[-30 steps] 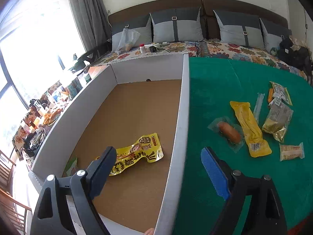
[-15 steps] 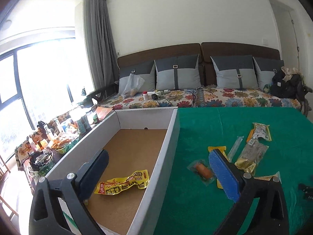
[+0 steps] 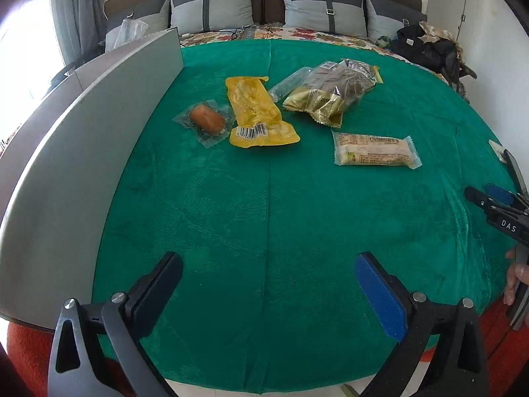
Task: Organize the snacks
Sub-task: 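Bring both open tools back over the remaining snacks on the cloth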
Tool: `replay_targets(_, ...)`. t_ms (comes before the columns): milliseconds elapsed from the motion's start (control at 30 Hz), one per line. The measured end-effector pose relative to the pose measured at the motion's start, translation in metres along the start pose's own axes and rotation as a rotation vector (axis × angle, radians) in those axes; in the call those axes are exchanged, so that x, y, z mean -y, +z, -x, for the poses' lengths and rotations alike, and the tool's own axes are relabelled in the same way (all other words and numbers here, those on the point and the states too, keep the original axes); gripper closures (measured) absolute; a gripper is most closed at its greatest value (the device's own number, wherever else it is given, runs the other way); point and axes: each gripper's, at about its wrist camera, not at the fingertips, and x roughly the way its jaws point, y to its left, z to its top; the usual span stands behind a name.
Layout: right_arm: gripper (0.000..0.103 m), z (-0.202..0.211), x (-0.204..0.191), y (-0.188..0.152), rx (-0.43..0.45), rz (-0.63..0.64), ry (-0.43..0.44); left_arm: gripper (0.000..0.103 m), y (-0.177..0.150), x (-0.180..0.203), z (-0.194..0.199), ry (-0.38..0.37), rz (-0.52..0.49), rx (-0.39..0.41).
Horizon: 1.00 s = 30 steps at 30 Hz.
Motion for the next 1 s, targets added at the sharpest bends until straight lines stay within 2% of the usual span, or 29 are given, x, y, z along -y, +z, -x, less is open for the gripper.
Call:
replay_targets(67,0.019,0.001,0.000,0.000,0.002,0.000,-0.001,0.001,-0.001,-0.015,-0.007,-0.025,0.051,-0.033)
replay_targets(167,0.019,0.001,0.000,0.000,0.003,-0.001,-0.001,0.001,-0.005,-0.031,-0.016,-0.016,0.091,-0.058)
replay_targets(367,0.019,0.002,0.000,0.000,0.004,0.000,-0.003,0.000,-0.006,-0.036,-0.022,0.063,0.046,-0.046)
replay_targets(500,0.019,0.003,0.000,0.000,-0.013,0.010,0.010,0.000,-0.007,-0.041,-0.023,0.055,0.039,-0.023)
replay_targets(633,0.019,0.005,-0.013,0.013,-0.084,0.071,0.042,0.000,-0.002,-0.045,-0.025,0.051,0.030,-0.015)
replay_targets(733,0.019,0.015,-0.048,0.032,-0.073,0.221,0.144,0.000,0.002,-0.044,-0.027,0.058,0.037,-0.004)
replay_targets(833,0.019,0.015,-0.100,0.053,-0.109,0.425,0.240,0.000,0.005,-0.043,-0.028,0.060,0.039,0.006)
replay_targets(900,0.019,0.004,-0.134,0.062,-0.158,0.564,0.260,0.000,0.006,-0.043,-0.028,0.059,0.036,0.007)
replay_targets(1000,0.020,-0.022,-0.174,0.067,-0.221,0.733,0.234,0.000,0.006,-0.044,-0.028,0.055,0.030,0.005)
